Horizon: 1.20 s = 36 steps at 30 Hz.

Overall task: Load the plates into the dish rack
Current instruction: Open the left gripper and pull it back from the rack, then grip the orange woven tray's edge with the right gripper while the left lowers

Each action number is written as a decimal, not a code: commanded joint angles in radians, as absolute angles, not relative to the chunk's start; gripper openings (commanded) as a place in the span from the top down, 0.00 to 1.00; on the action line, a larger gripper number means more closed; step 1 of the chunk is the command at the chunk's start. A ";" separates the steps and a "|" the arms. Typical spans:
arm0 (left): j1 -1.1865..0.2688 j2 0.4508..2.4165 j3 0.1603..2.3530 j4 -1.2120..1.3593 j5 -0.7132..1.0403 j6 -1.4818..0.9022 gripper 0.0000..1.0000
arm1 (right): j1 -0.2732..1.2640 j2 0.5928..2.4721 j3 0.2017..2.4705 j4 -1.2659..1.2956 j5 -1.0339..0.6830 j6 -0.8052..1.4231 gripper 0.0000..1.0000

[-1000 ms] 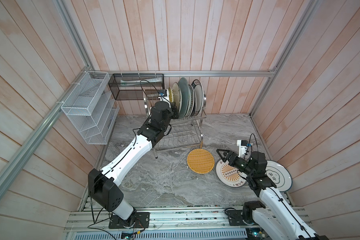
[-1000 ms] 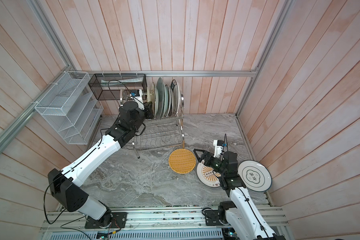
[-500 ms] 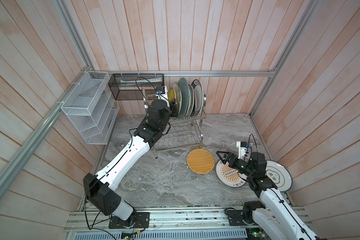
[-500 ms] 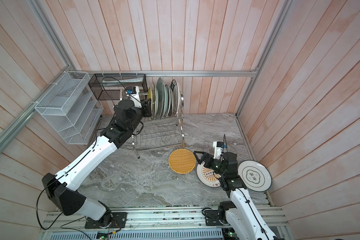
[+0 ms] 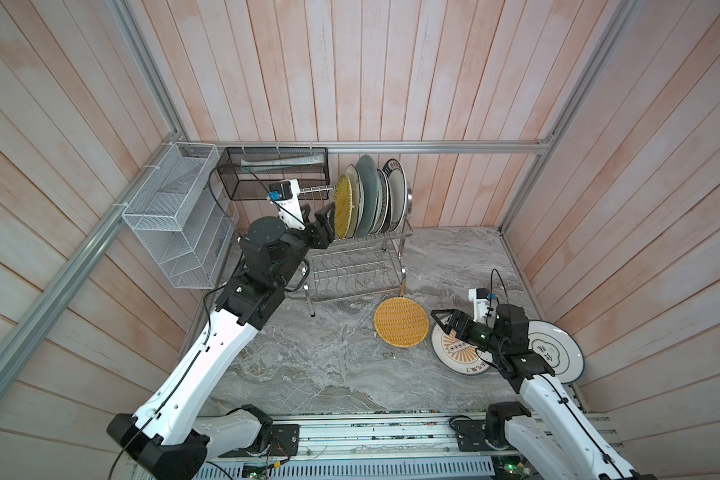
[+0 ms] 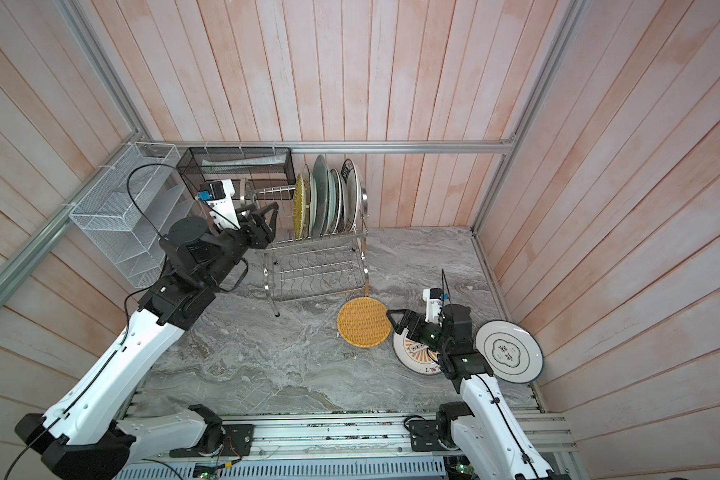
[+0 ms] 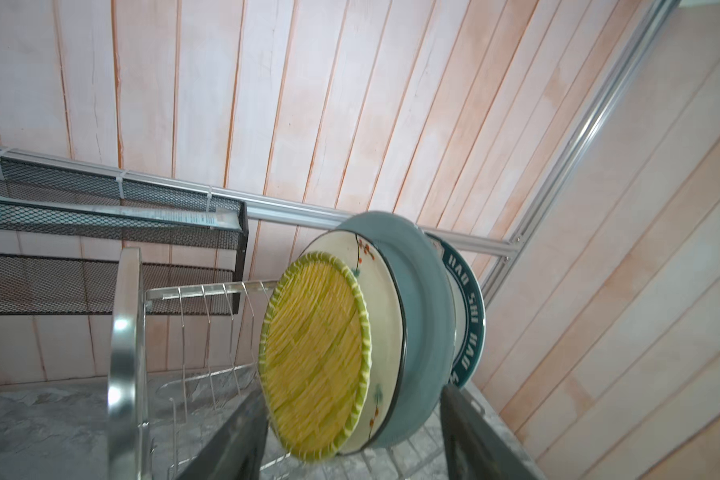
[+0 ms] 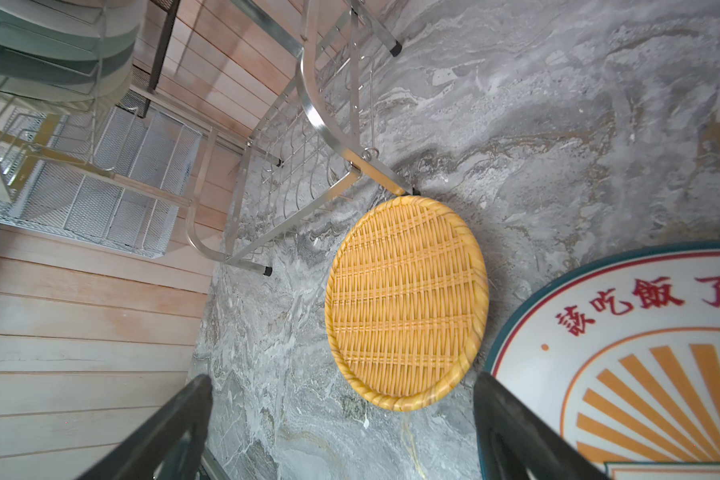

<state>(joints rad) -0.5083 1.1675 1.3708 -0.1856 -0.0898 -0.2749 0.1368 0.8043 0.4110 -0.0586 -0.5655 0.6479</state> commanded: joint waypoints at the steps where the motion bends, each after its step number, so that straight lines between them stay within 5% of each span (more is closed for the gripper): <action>1: -0.503 1.086 1.256 -0.198 0.089 -0.246 0.18 | 0.147 0.892 0.425 -0.044 -0.534 0.584 0.03; 5: -0.501 0.974 1.121 -0.207 0.241 -0.216 0.00 | 0.161 1.057 0.464 0.010 -0.516 0.527 0.06; 17: -0.502 0.800 0.774 -0.150 0.379 -0.287 0.00 | 0.186 1.403 0.648 0.059 -0.436 0.403 0.21; 36: -0.502 0.838 0.694 -0.103 0.393 -0.295 0.00 | 0.215 1.665 0.744 0.035 -0.608 0.356 0.31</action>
